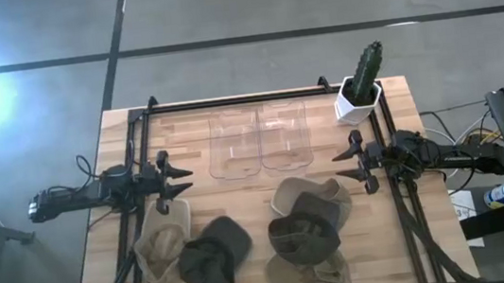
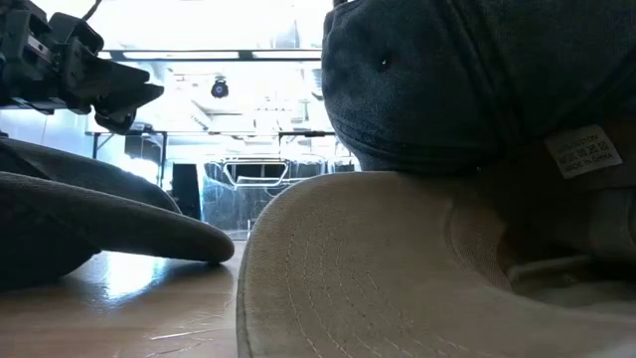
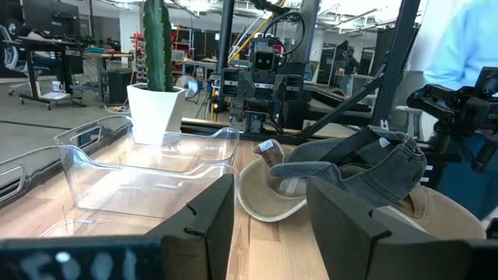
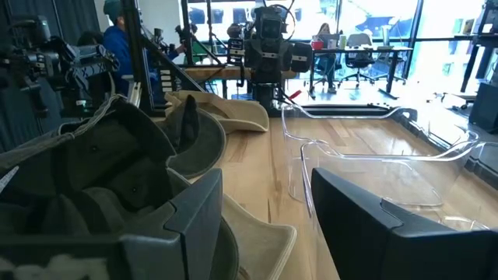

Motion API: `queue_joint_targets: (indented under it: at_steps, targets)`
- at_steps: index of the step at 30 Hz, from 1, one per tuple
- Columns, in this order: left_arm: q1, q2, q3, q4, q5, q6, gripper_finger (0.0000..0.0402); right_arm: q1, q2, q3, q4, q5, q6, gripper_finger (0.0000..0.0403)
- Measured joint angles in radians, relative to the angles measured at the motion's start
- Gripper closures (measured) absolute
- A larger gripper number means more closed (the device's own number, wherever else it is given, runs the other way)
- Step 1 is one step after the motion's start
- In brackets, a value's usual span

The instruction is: Pick & Place hat

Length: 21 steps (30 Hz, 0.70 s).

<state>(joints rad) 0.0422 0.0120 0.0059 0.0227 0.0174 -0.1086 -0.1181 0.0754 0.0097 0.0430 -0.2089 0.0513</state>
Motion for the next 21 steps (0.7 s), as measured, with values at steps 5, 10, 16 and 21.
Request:
queue_joint_targets:
  at_steps: [5, 10, 16, 21]
  targets:
    - [0.000, 0.000, 0.000, 0.000, 0.000, 0.000, 0.0246, 0.000, 0.000, 0.000, 0.000, 0.000, 0.000, 0.0209]
    - [0.000, 0.000, 0.000, 0.000, 0.000, 0.000, 0.0246, 0.000, 0.000, 0.000, 0.000, 0.000, 0.000, 0.0209]
    - [0.000, 0.000, 0.000, 0.000, 0.000, 0.000, 0.0246, 0.000, 0.000, 0.000, 0.000, -0.001, 0.300, 0.0209]
    - [0.000, 0.000, 0.000, 0.000, 0.000, 0.000, 0.0246, 0.000, 0.000, 0.000, -0.007, 0.085, 0.653, 0.0209]
